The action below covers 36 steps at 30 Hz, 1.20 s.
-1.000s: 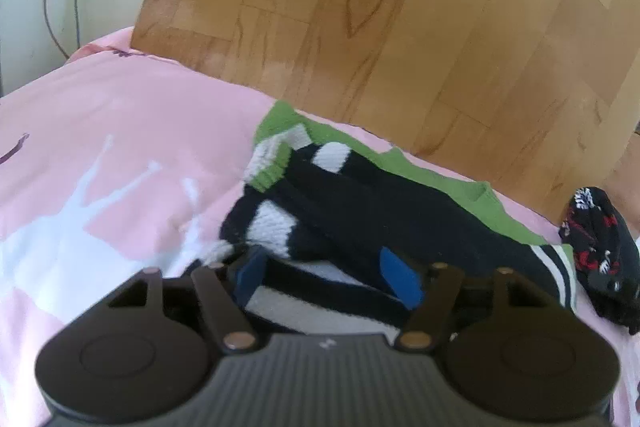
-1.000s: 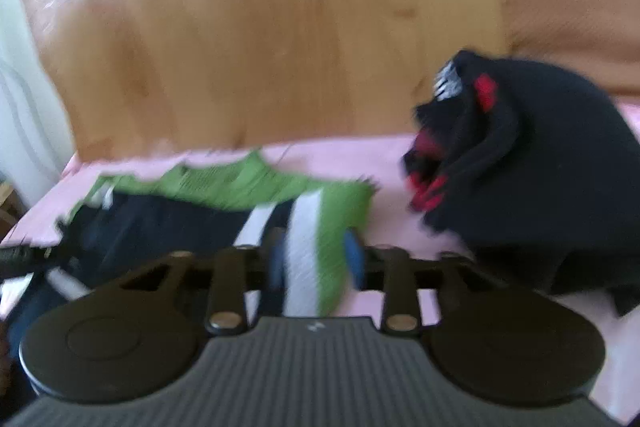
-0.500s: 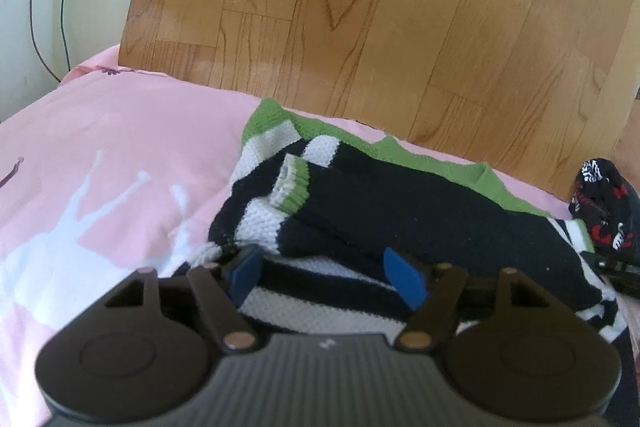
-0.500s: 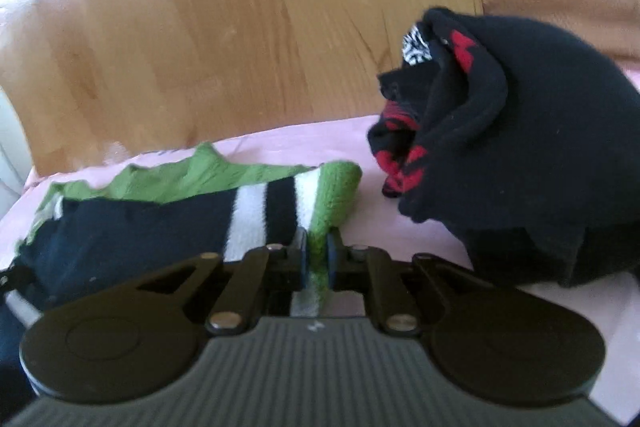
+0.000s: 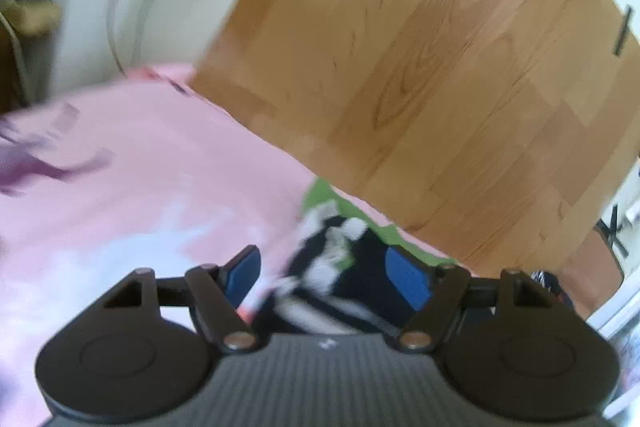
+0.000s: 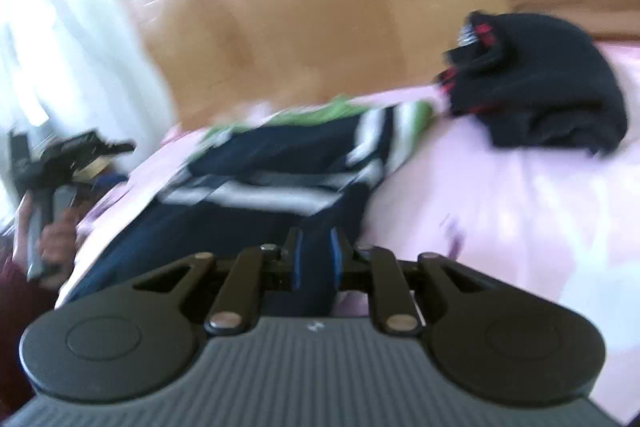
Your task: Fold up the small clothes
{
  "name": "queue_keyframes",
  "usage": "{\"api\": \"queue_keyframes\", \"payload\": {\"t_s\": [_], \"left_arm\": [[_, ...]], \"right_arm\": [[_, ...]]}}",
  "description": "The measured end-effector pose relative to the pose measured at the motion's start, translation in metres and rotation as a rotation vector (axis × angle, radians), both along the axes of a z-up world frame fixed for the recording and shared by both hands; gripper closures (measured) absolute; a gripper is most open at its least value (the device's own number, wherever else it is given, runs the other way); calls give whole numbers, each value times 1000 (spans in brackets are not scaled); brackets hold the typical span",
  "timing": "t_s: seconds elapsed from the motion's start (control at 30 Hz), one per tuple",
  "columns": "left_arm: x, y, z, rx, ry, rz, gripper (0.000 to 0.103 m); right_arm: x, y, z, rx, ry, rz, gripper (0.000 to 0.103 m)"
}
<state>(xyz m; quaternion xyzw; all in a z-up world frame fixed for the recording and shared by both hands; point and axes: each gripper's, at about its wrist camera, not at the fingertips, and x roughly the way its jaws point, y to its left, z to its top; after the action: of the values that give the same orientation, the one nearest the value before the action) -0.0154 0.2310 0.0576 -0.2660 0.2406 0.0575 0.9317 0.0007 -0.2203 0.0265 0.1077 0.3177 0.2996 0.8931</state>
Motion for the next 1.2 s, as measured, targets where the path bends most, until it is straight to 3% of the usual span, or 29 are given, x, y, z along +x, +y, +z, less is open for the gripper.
{"api": "queue_keyframes", "payload": {"t_s": [0.07, 0.17, 0.33, 0.47, 0.53, 0.63, 0.77, 0.83, 0.87, 0.9, 0.97, 1.07, 1.2], "left_arm": [[-38, 3, 3, 85, 27, 9, 31], [-101, 9, -4, 173, 102, 18, 31], [-182, 10, -20, 177, 192, 27, 31], [-203, 3, -29, 127, 205, 29, 27], [-207, 1, -35, 103, 217, 11, 28], [-209, -4, -41, 96, 225, -47, 30], [-203, -15, -46, 127, 252, -115, 33], [-200, -24, -46, 181, 265, -130, 51], [-199, -27, -47, 184, 271, -145, 77], [-197, -29, -47, 168, 273, -161, 85], [-200, -29, -44, 141, 254, -166, 87], [-211, -18, -37, 57, 193, -154, 88], [-224, 5, -24, -98, 104, -131, 88]], "right_arm": [[-15, 5, -7, -33, 13, 83, 84], [-30, 19, -18, -226, -26, 80, 84], [-37, 8, -1, -116, -11, 116, 84], [-48, -1, -2, 6, 69, 233, 84], [-54, -7, -6, 56, 112, 292, 78], [-79, -14, -10, 63, 155, 337, 62], [-99, -18, -19, 39, 202, 311, 62], [-103, -14, -27, 38, 222, 284, 62], [-104, -14, -28, 67, 218, 276, 62], [-104, -10, -31, 91, 229, 278, 66], [-104, 0, -34, 90, 232, 299, 90], [-111, 15, -27, 54, 174, 338, 92], [-108, 6, -10, 113, 127, 339, 93]]}}
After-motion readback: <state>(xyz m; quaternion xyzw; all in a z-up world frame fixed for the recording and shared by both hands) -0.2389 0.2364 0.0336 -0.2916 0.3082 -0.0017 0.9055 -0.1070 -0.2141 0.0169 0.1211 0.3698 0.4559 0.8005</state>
